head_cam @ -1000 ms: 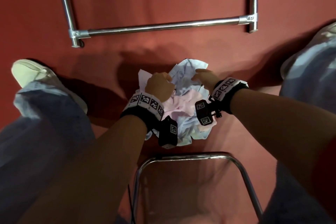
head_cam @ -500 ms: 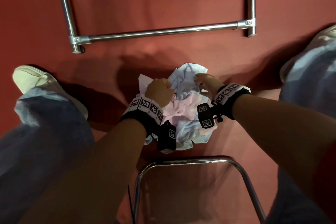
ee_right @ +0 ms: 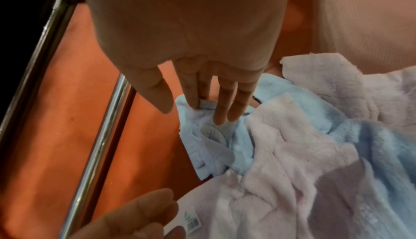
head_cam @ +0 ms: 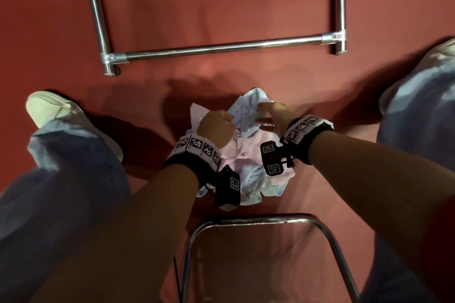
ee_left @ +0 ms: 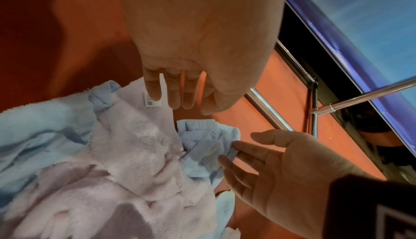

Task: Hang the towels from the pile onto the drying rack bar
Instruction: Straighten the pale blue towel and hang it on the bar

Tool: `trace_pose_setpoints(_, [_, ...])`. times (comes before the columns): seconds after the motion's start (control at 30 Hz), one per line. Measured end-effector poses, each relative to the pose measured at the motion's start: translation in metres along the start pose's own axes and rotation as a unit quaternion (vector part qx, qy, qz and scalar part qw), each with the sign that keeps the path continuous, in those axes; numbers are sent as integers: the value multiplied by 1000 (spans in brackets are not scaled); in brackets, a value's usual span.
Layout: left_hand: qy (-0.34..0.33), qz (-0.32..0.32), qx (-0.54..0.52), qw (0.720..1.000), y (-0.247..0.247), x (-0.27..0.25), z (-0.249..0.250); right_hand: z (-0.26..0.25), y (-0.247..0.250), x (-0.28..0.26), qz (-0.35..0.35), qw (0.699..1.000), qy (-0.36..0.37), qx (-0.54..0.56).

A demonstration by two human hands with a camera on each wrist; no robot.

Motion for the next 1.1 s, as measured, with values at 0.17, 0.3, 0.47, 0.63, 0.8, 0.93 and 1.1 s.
trace_pose_setpoints(0.17, [-8,6,-4,1000,12,-15,9,-17,-8,-21,-10,999,36,2])
trace_pose_setpoints(0.3, [-20,24,-8,999,32,-37,19,-39,-20,-53,-40,996,76,-9])
trace_pose_setpoints(0.47, [-36,84,19,996,77,-87,42,-66,-28,-117,-68,988,119,-75])
trace_pose_setpoints(0.63, [-57,152,-24,987,128,-153,63,-98,-48,-207,-127,965,201,-107])
trace_pose_setpoints(0.8, [-100,218,-55,969,185,-225,87,-131,-64,-311,-170,925,309,-139])
trace_pose_setpoints(0.93, [-149,263,-58,951,226,-285,112,-149,-75,-391,-215,884,379,-168])
trace_pose_setpoints(1.1, [-228,310,-52,921,257,-353,139,-169,-74,-479,-230,839,457,-185])
Point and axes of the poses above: each hand's wrist, its own x-axis towards the middle knuckle, its own y-axis out of the back of the hand, z = x × y, the point moved 10 cm from there along x, towards the middle knuckle, and after that the axes turned 15 degrees about x, right-handed, at the moved point
